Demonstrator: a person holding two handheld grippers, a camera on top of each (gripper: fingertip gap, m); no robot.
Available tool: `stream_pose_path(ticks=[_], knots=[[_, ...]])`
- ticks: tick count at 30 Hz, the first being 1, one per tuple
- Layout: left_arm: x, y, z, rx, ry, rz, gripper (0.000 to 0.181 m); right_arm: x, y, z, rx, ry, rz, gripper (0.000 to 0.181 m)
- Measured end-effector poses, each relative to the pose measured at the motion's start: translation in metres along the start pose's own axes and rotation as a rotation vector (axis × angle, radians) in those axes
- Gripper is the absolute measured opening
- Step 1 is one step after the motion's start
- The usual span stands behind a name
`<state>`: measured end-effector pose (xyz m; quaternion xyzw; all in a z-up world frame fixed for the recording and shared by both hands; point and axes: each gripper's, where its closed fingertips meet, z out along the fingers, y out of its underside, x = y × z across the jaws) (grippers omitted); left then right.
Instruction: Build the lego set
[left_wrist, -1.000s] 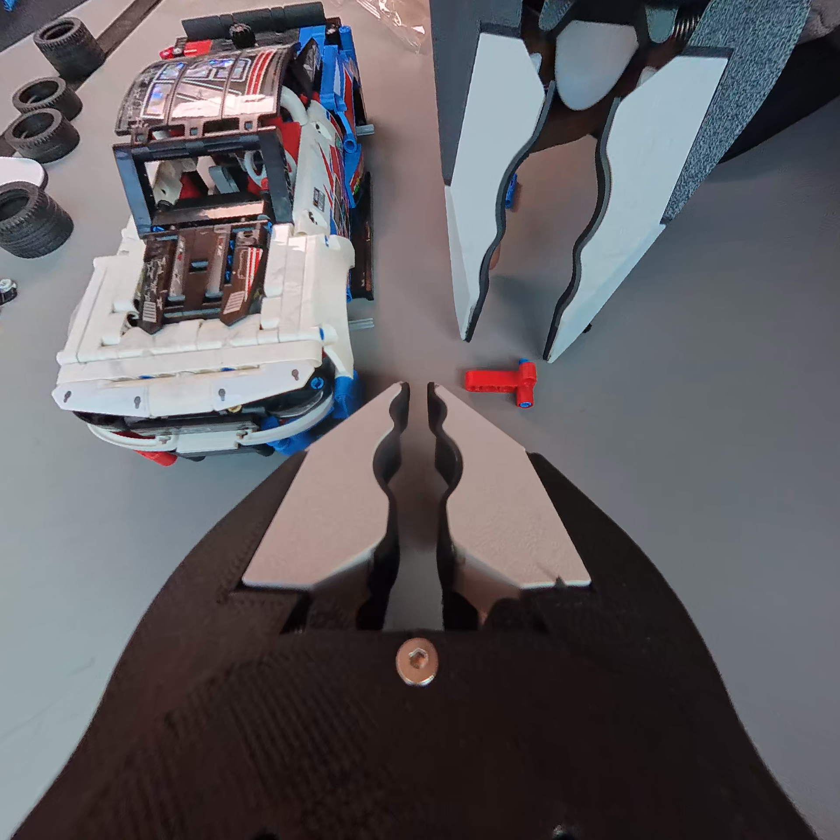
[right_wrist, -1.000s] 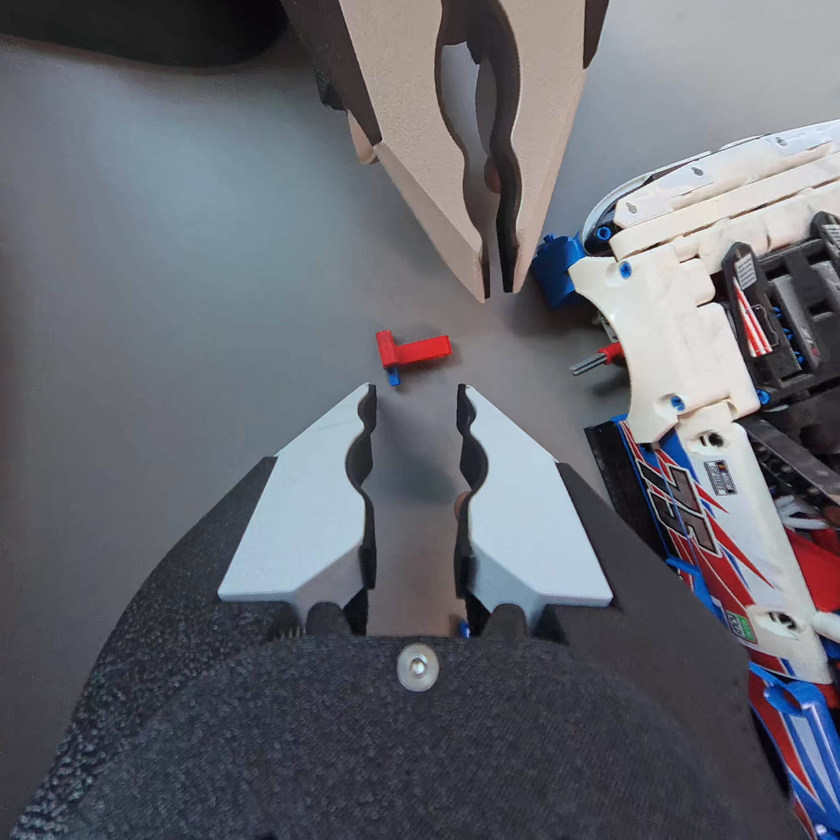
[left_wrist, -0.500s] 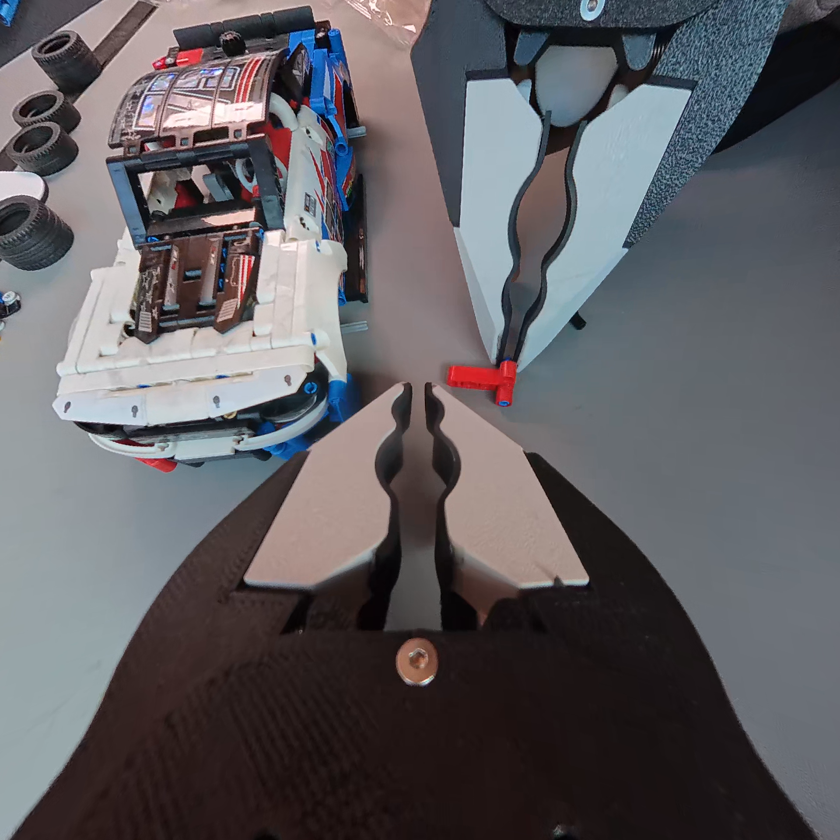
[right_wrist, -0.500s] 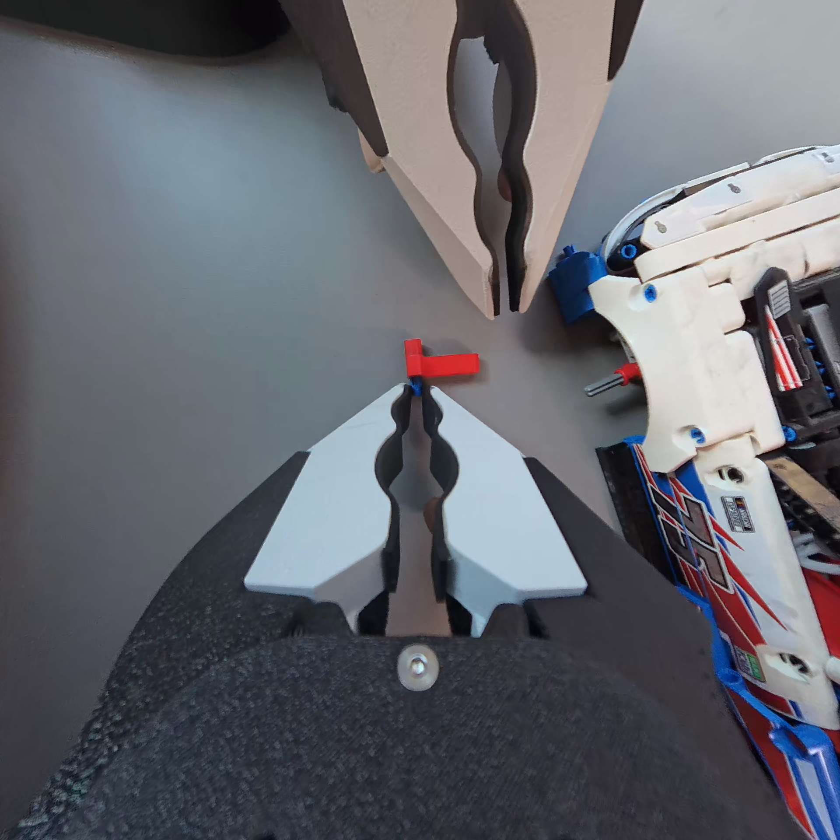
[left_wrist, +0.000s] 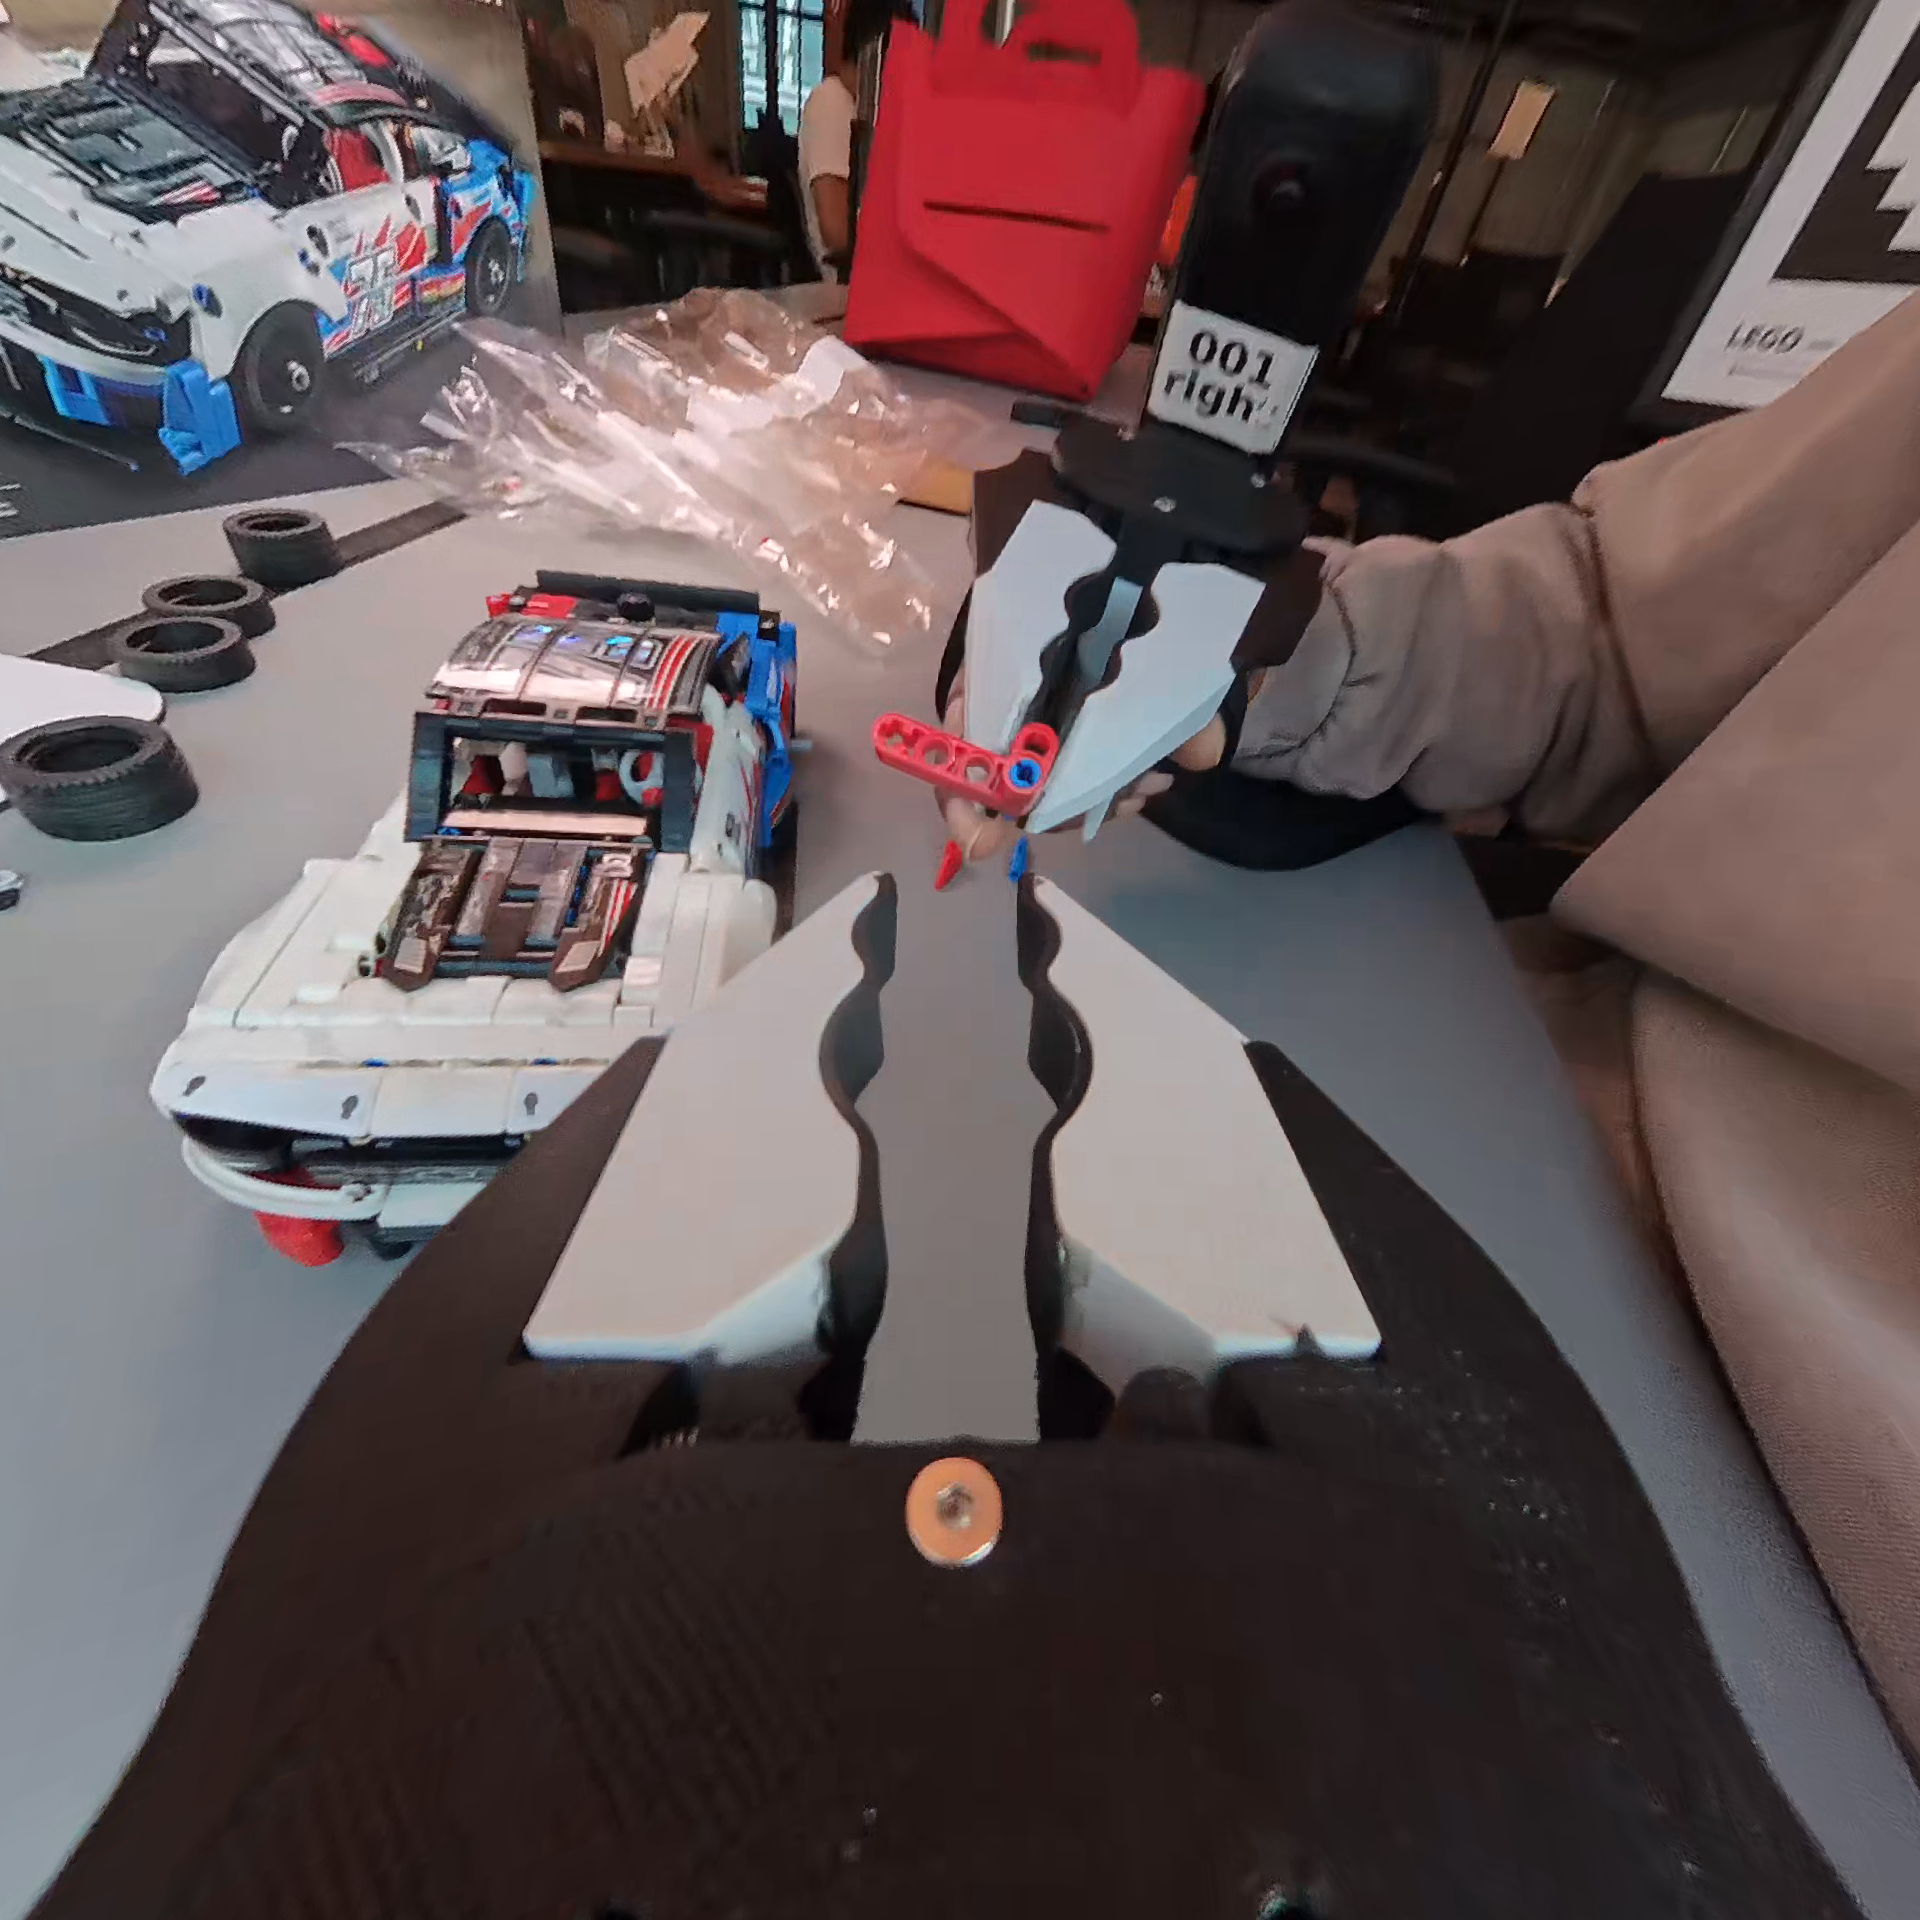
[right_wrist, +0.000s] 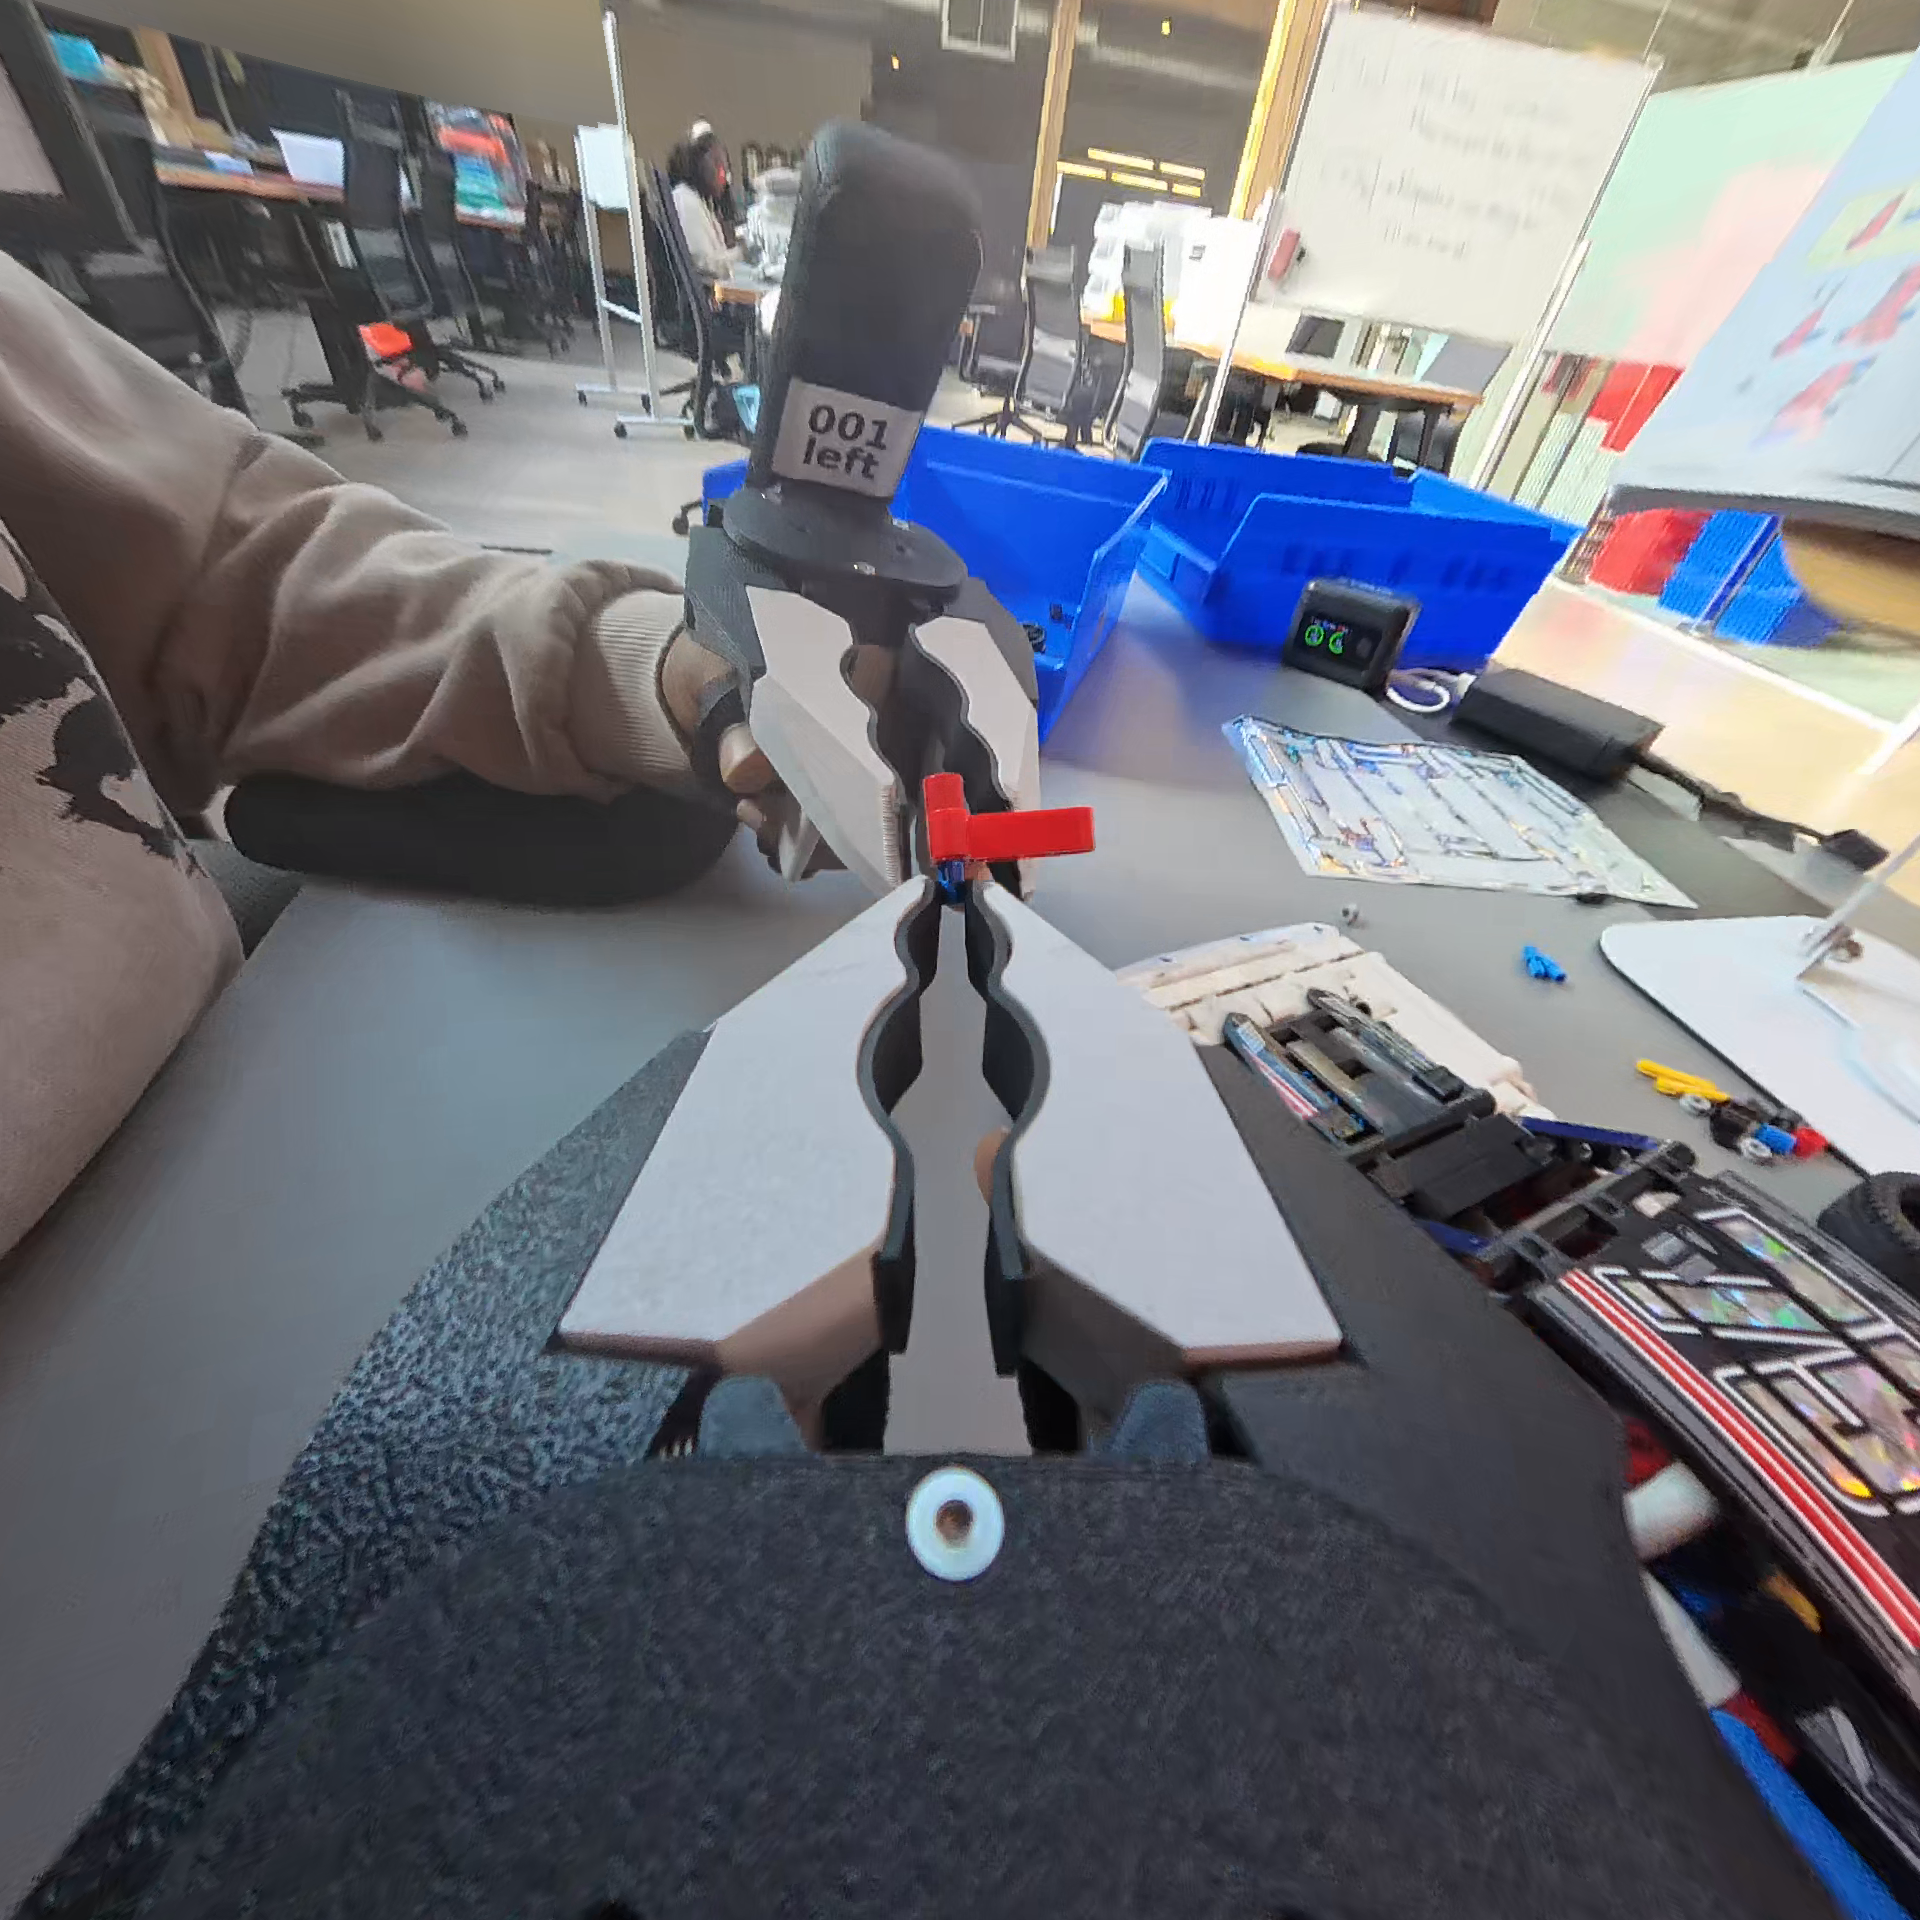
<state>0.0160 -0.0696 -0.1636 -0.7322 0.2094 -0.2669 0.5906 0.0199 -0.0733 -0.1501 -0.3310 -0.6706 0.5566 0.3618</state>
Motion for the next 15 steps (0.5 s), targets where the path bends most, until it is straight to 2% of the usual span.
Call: stream_pose_path(ticks=[4, 15], knots=[[0.012, -0.014, 0.001, 0.078, 0.049, -0.053, 0.019, -0.002, 0.004, 0.002, 0.013, 0.014, -0.050, 0.002], [0.000, 0.002, 0.011, -0.001, -0.086, 0.005, 0.012, 0.007, 0.024, 0.007, -0.093, 0.134, -0.237, 0.002]])
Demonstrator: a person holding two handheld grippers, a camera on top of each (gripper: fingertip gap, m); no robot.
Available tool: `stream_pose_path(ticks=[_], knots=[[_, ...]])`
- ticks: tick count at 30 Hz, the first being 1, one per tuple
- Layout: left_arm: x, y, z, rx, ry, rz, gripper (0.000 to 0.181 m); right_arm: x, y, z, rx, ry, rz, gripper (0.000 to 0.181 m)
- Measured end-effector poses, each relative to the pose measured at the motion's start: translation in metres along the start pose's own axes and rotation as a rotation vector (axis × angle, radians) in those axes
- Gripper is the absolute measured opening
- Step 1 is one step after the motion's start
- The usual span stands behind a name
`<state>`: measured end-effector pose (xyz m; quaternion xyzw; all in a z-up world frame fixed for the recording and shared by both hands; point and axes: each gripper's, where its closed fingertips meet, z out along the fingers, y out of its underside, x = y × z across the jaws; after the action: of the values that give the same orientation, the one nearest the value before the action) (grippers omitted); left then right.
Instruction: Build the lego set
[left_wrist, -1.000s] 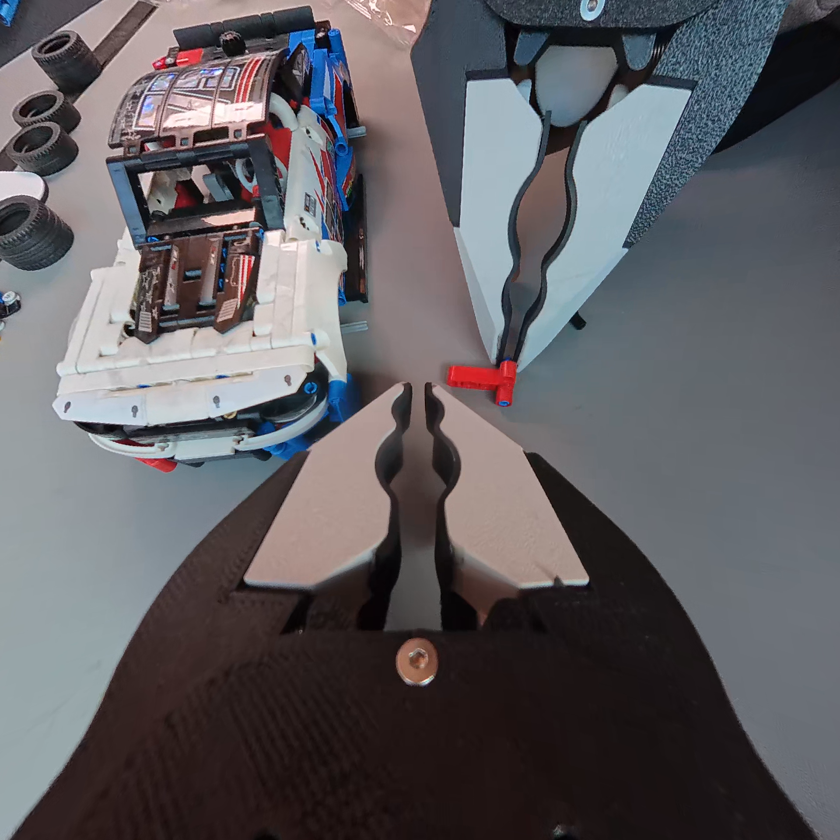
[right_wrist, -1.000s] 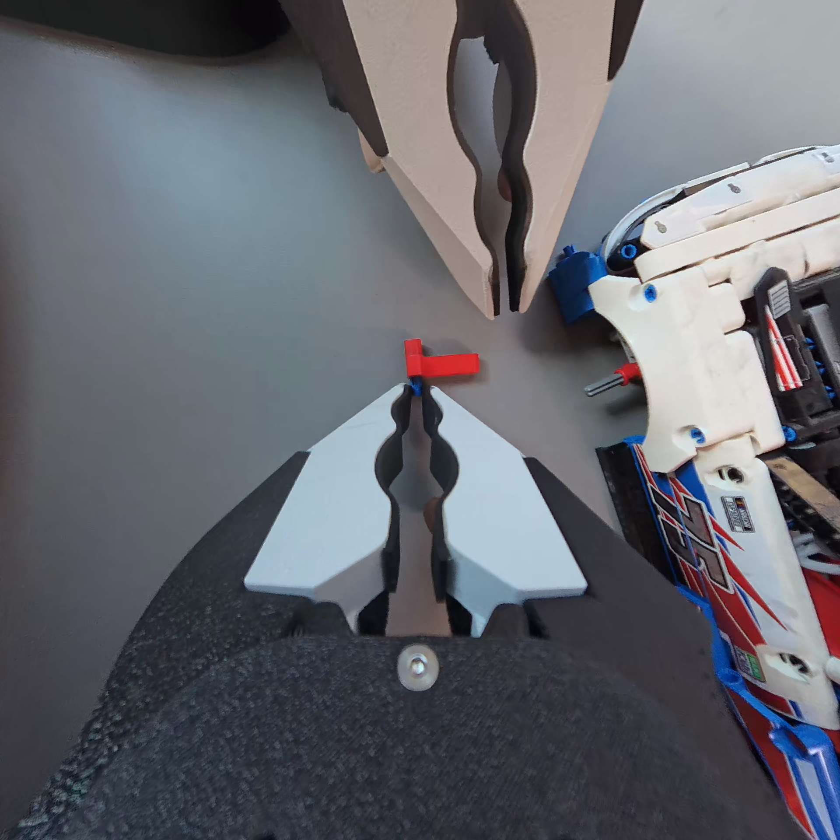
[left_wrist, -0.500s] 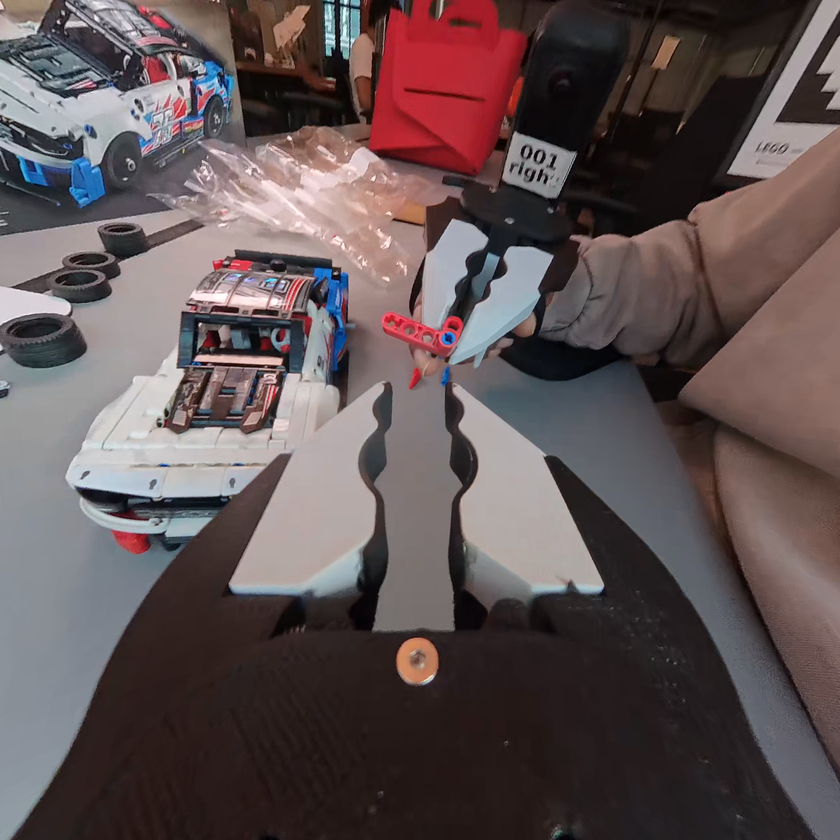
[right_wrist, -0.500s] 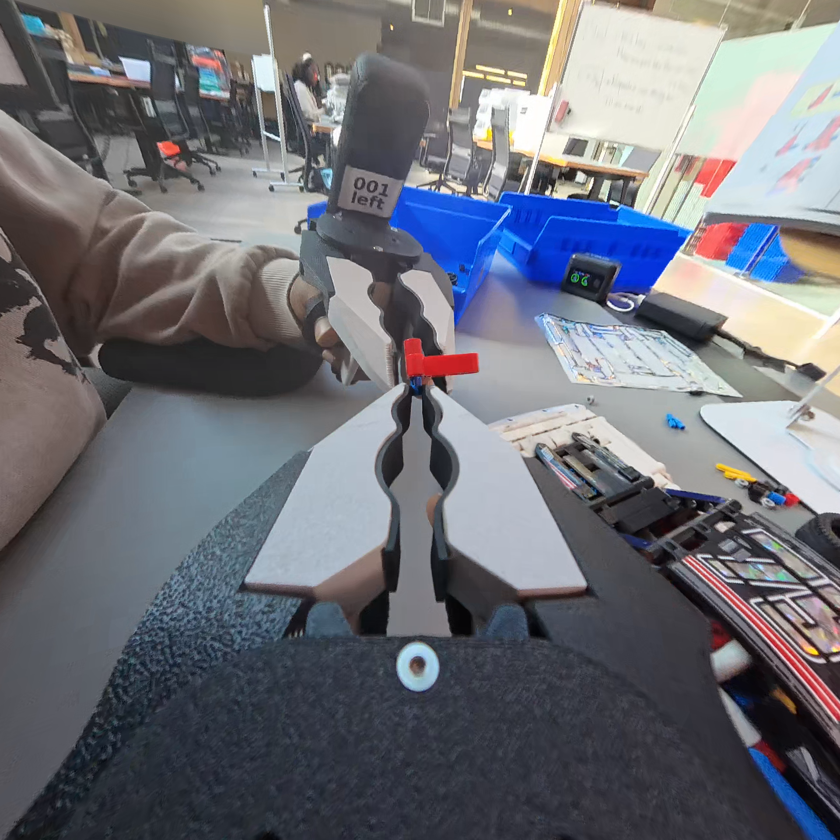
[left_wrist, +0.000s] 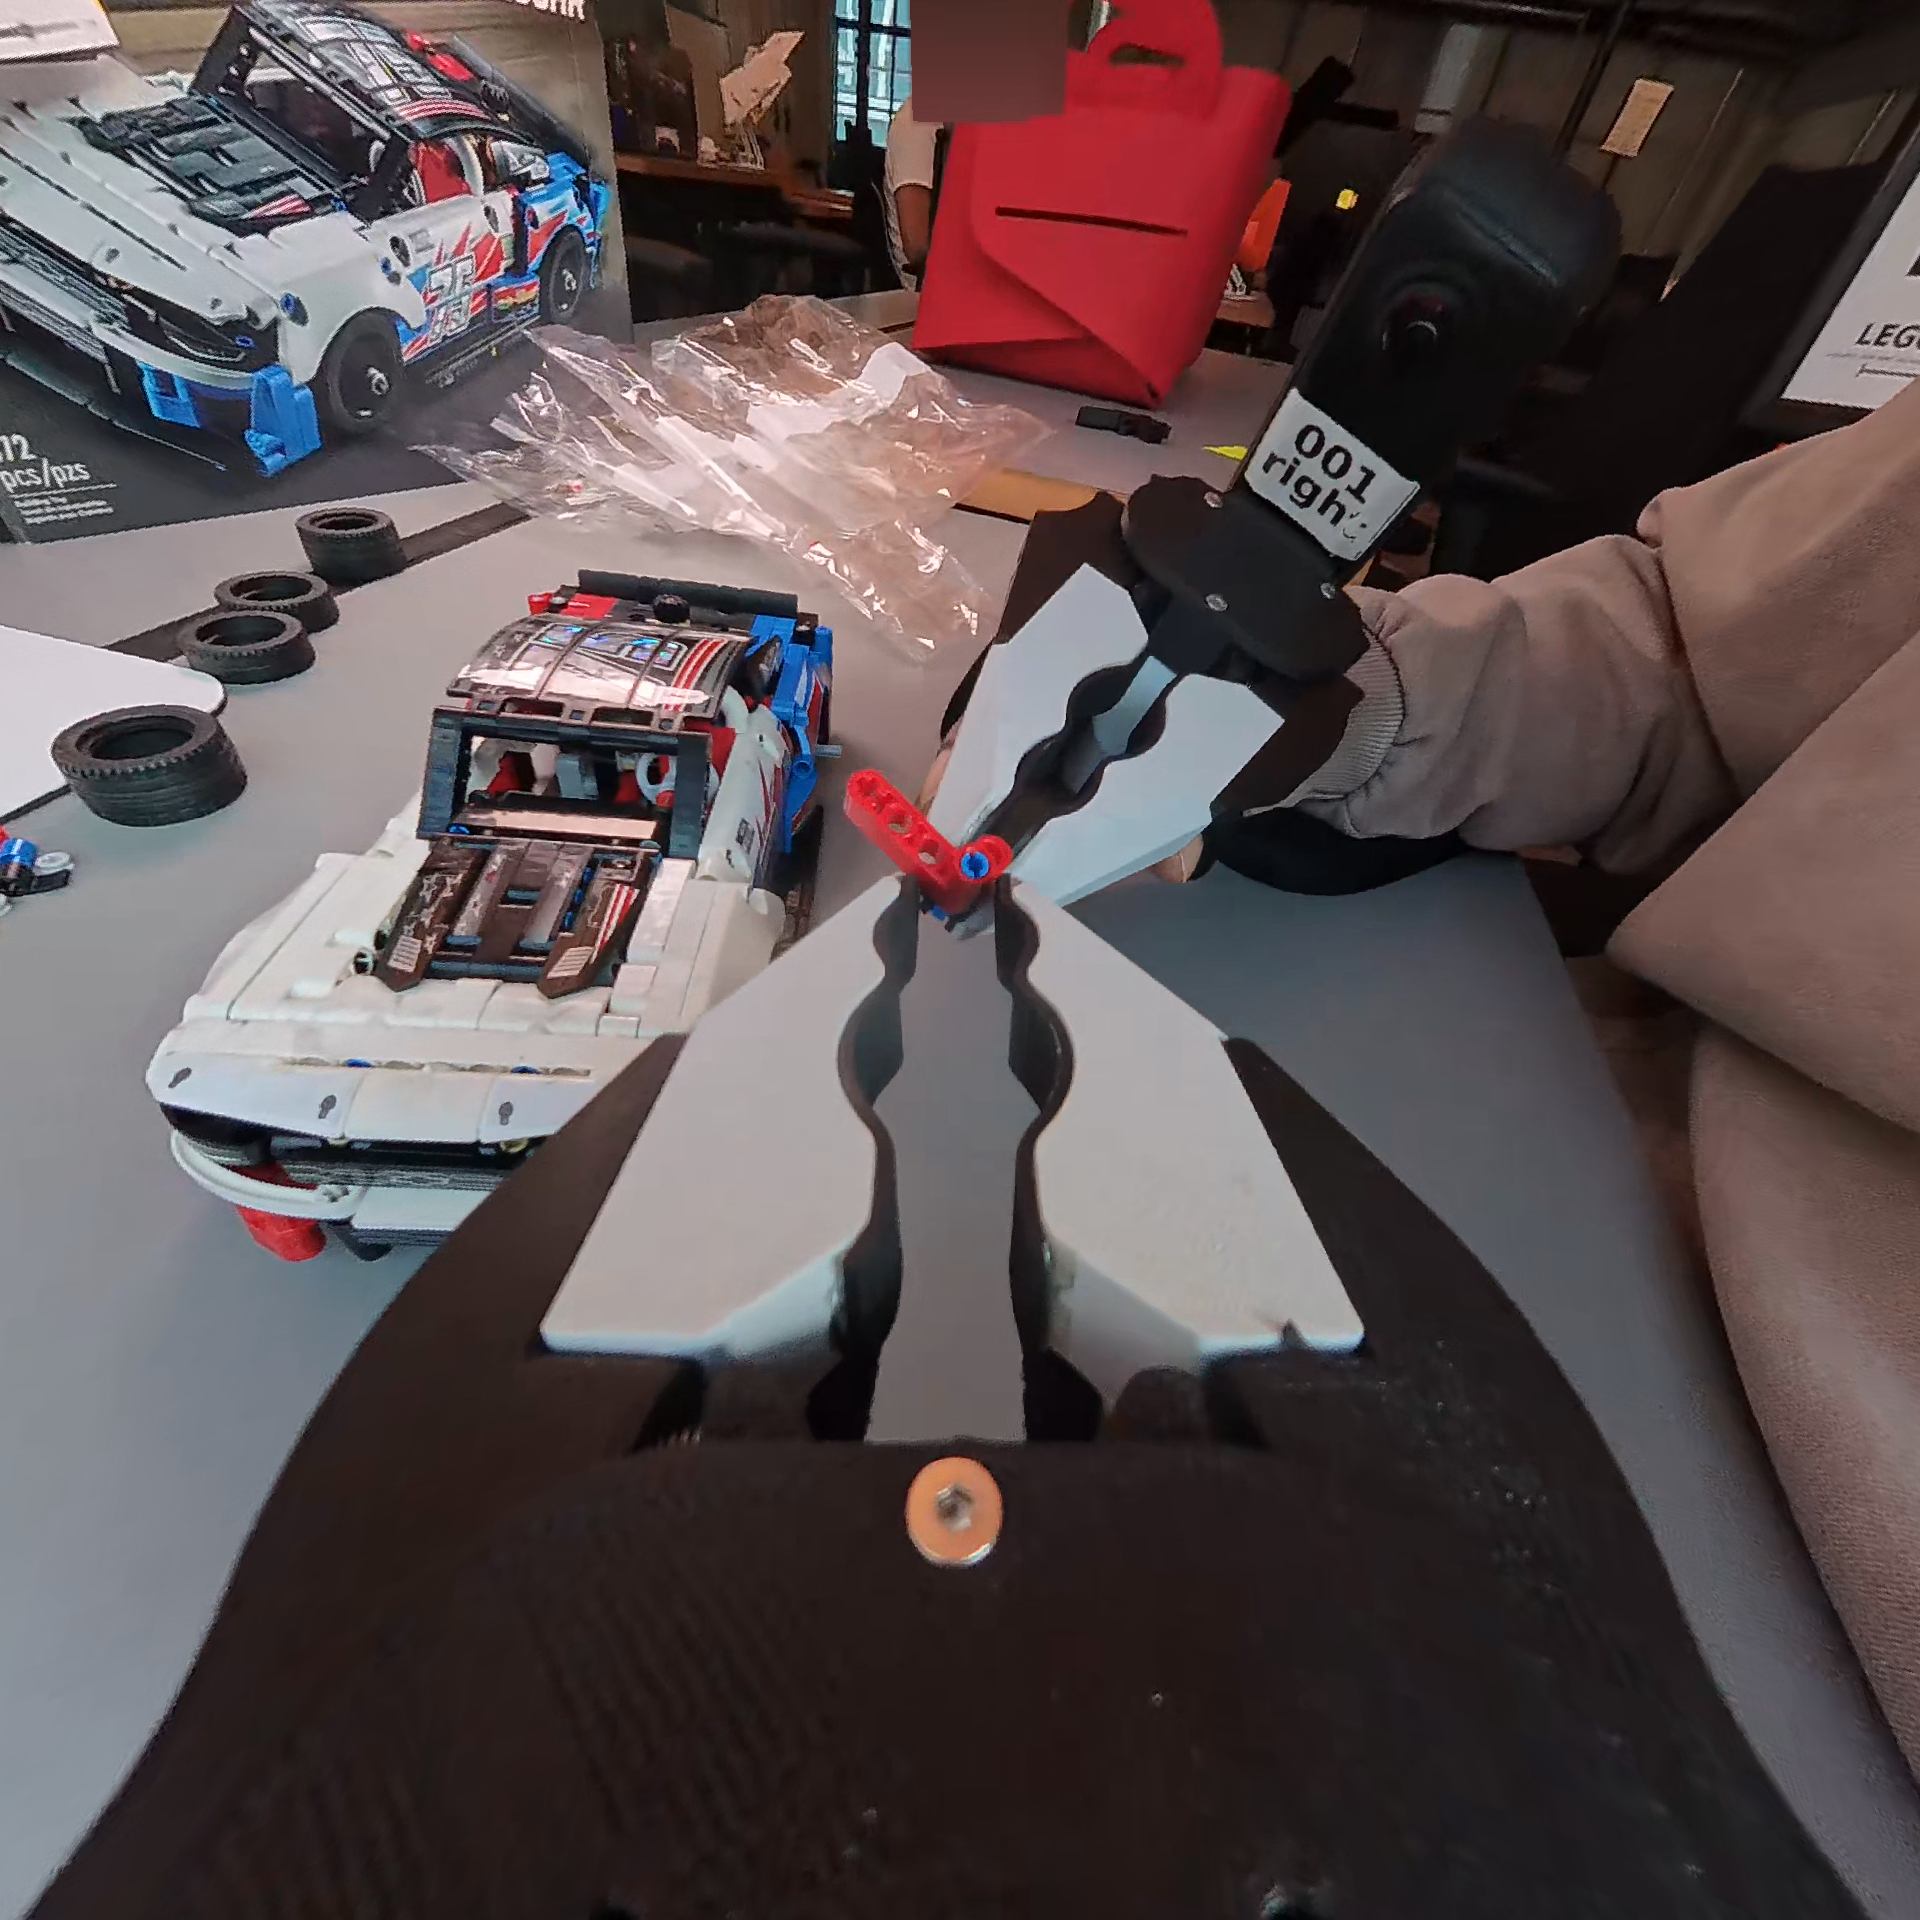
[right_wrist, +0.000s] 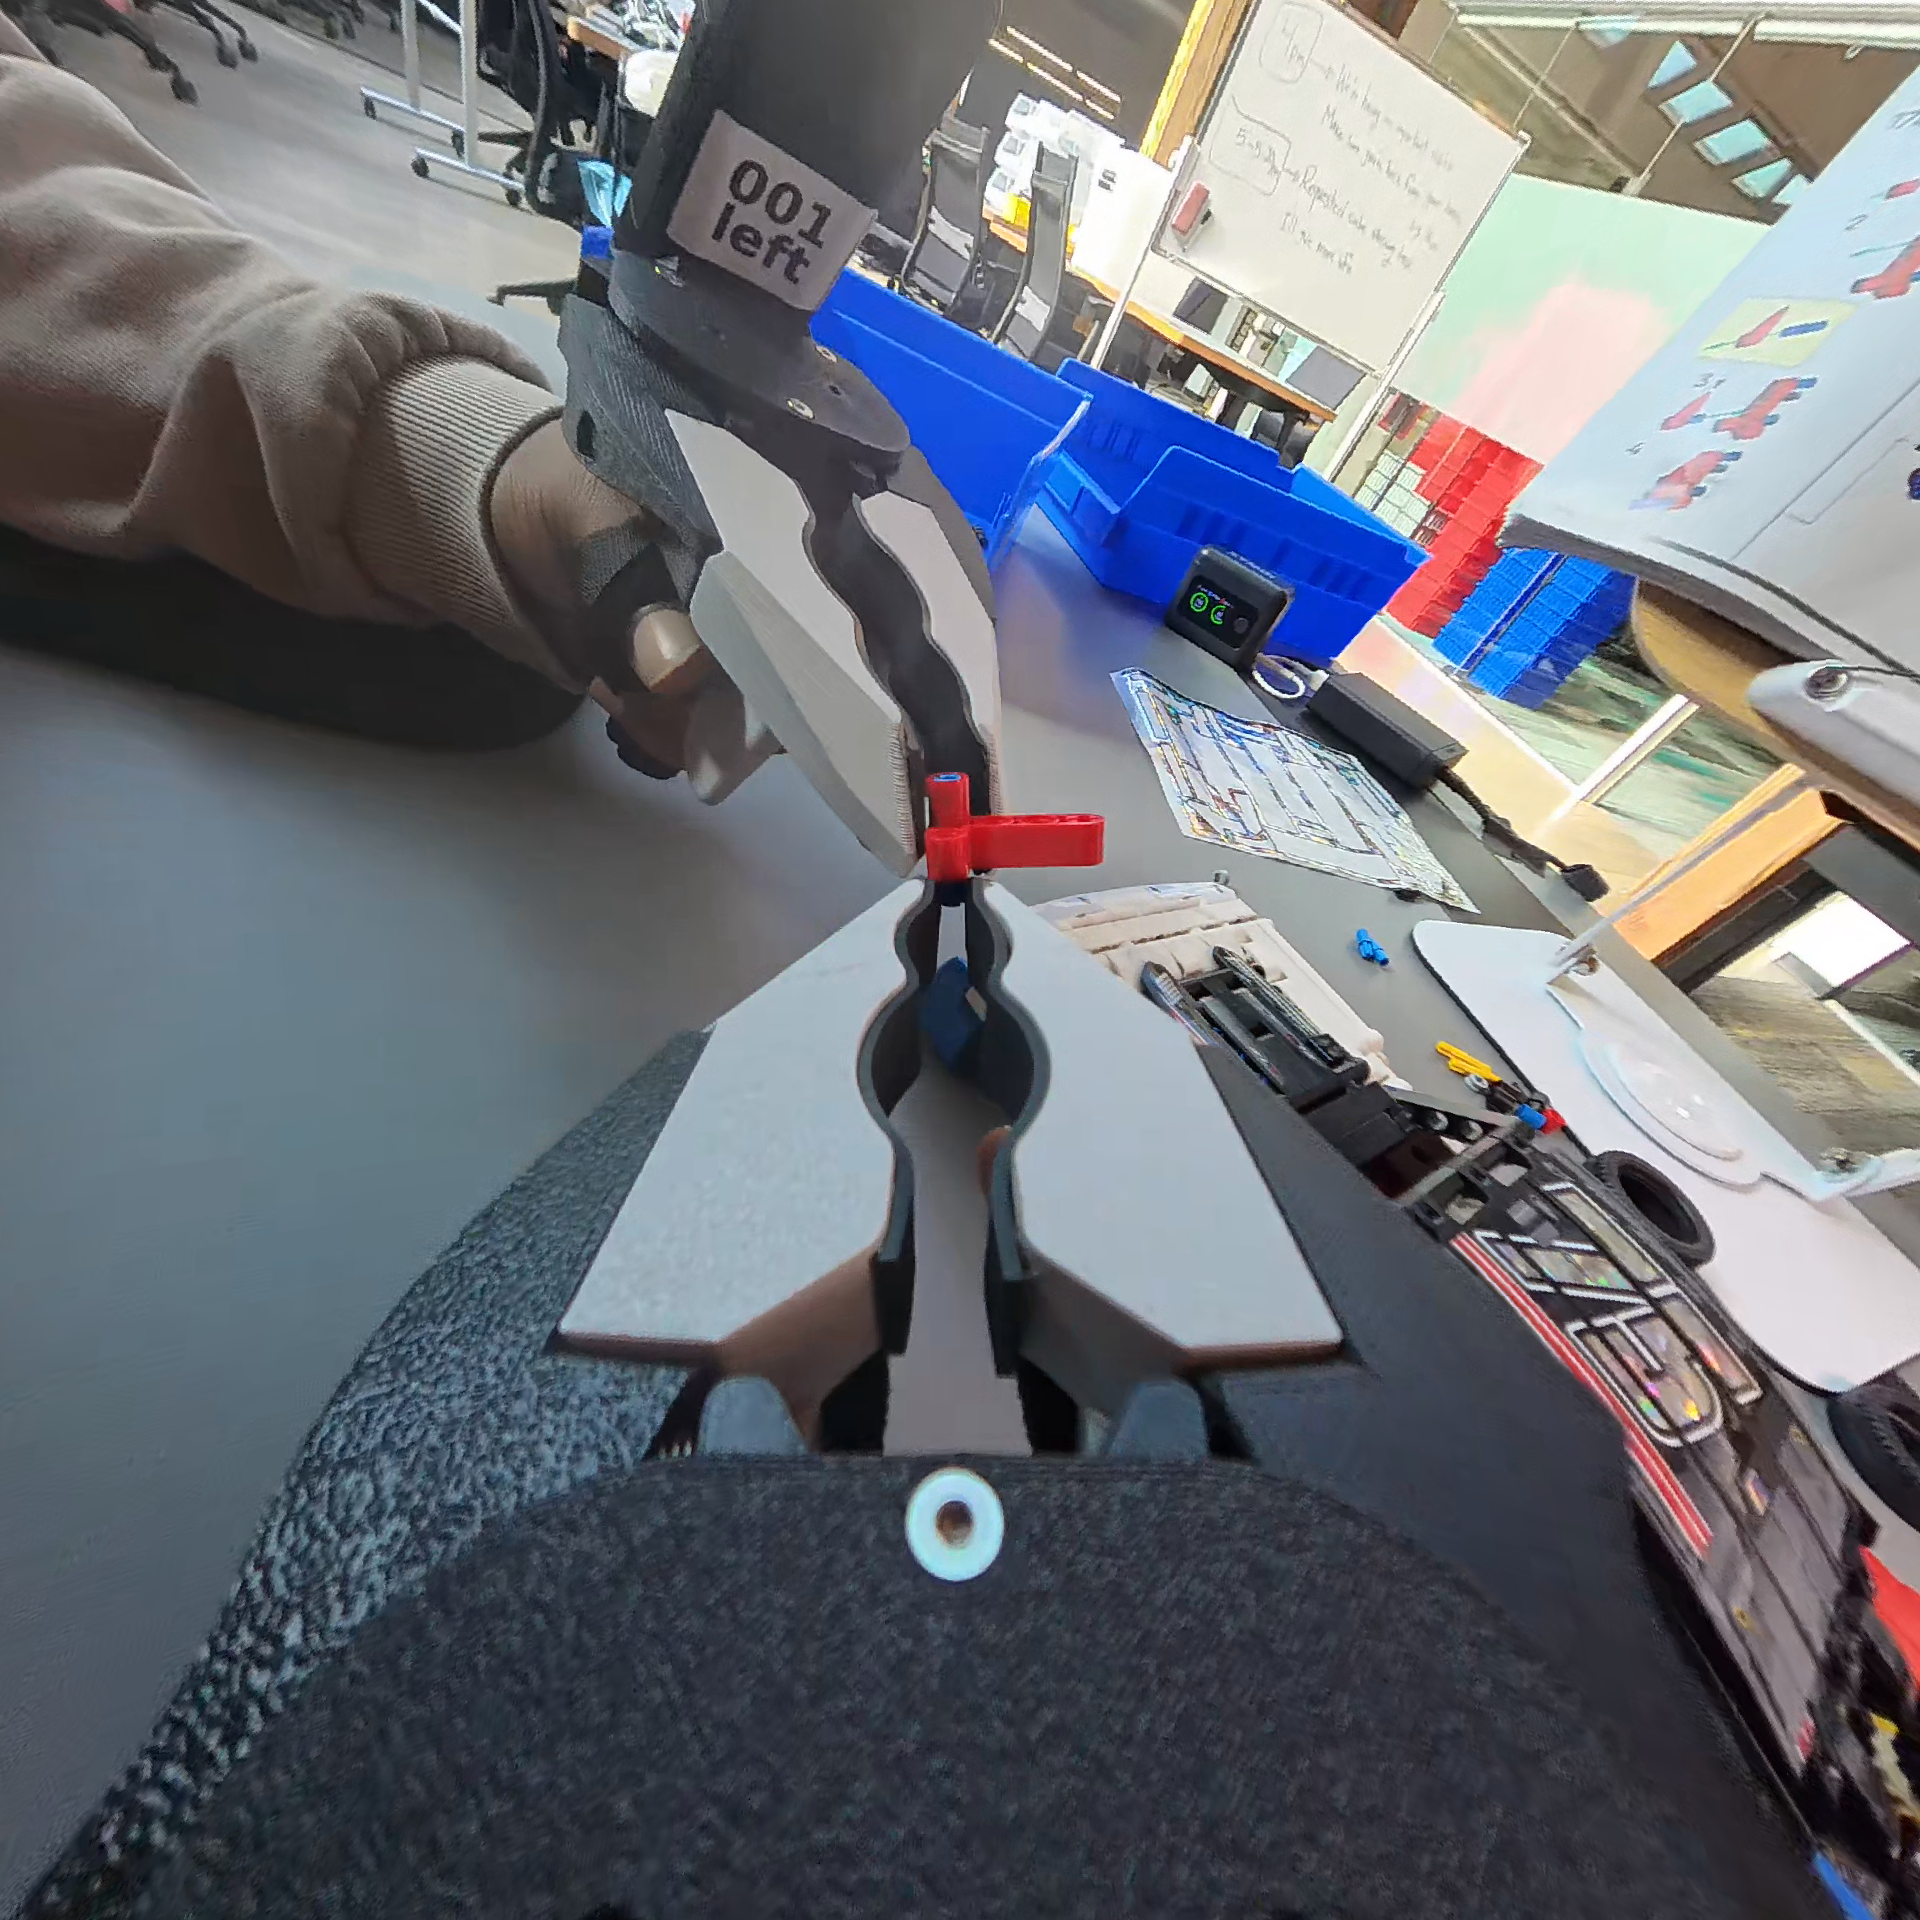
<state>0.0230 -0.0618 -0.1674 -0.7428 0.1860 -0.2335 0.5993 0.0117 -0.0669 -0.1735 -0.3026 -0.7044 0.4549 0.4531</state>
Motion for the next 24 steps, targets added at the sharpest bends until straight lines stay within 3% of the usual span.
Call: stream_pose_path(ticks=[6, 24], knots=[[0.0007, -0.0036, 0.0015, 0.027, -0.007, -0.028, 0.020, 0.0052, 0.0005, -0.0006, -0.008, 0.056, -0.064, 0.002], [-0.0073, -0.0067, 0.0031, 0.041, -0.114, -0.054, 0.015, 0.0089, 0.0020, 0.0011, -0.059, 0.162, -0.190, 0.005]])
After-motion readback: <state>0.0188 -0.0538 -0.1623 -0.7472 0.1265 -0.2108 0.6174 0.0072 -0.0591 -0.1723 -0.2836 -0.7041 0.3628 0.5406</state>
